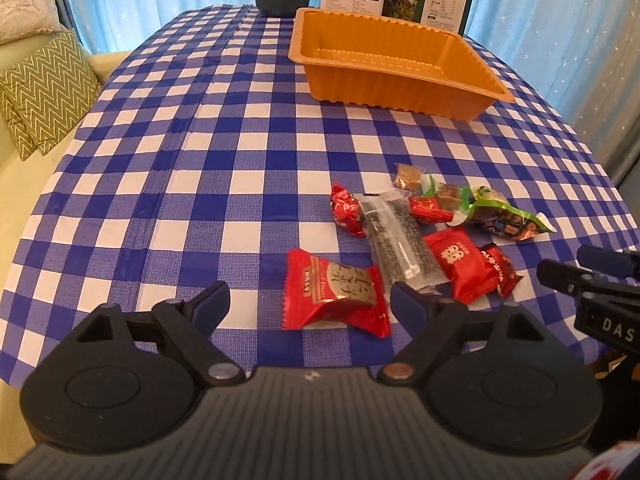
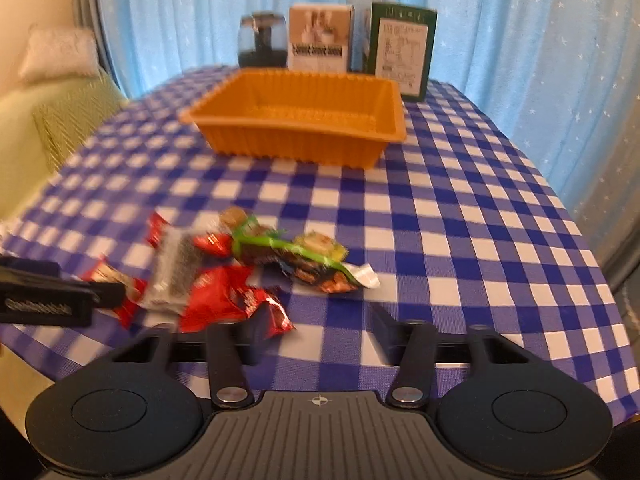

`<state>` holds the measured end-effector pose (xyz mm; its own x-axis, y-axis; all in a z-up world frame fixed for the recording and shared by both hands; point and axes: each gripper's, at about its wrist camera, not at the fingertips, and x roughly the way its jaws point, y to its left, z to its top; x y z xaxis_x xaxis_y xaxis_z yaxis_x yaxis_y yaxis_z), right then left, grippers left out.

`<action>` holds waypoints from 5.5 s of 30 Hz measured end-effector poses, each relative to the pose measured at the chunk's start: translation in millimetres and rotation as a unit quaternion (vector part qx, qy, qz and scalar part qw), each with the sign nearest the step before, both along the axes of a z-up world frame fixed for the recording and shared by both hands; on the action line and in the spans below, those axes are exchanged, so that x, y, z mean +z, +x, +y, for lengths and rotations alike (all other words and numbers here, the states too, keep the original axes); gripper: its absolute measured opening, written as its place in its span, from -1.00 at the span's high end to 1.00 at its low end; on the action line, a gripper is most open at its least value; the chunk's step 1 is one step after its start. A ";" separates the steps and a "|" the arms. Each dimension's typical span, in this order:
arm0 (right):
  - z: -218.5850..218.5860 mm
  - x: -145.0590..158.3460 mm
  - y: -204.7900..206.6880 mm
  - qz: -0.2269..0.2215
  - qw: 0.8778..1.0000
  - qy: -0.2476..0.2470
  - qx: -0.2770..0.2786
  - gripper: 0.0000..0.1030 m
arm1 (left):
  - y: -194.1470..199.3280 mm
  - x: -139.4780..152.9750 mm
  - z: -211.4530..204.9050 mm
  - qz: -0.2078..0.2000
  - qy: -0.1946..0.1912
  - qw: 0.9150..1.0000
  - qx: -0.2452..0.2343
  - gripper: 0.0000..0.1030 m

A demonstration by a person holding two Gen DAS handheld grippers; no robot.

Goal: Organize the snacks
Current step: 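Grasp the red rectangular snack packet with the left tool while the right tool grasps a small red candy, then carry both snacks into the orange tray and open both tools to release them, then move both open tools back to the snack pile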

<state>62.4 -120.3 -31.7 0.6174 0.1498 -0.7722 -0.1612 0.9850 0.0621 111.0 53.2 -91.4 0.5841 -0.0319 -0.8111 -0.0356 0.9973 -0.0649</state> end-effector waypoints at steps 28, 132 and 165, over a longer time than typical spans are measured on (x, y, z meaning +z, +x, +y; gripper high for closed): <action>20.8 -18.1 16.8 0.022 0.999 0.019 0.045 0.00 | 8.3 -6.8 -1.2 -0.011 -0.042 0.999 -0.018 0.51; -24.6 17.1 222.0 -0.113 0.987 0.106 -0.037 -0.13 | 212.4 49.0 -2.0 -0.163 -0.045 0.985 0.033 -0.48; -33.1 19.5 0.0 -0.103 0.994 0.037 -0.025 -0.75 | -6.3 19.4 -31.3 -0.103 -0.009 0.992 0.065 -1.00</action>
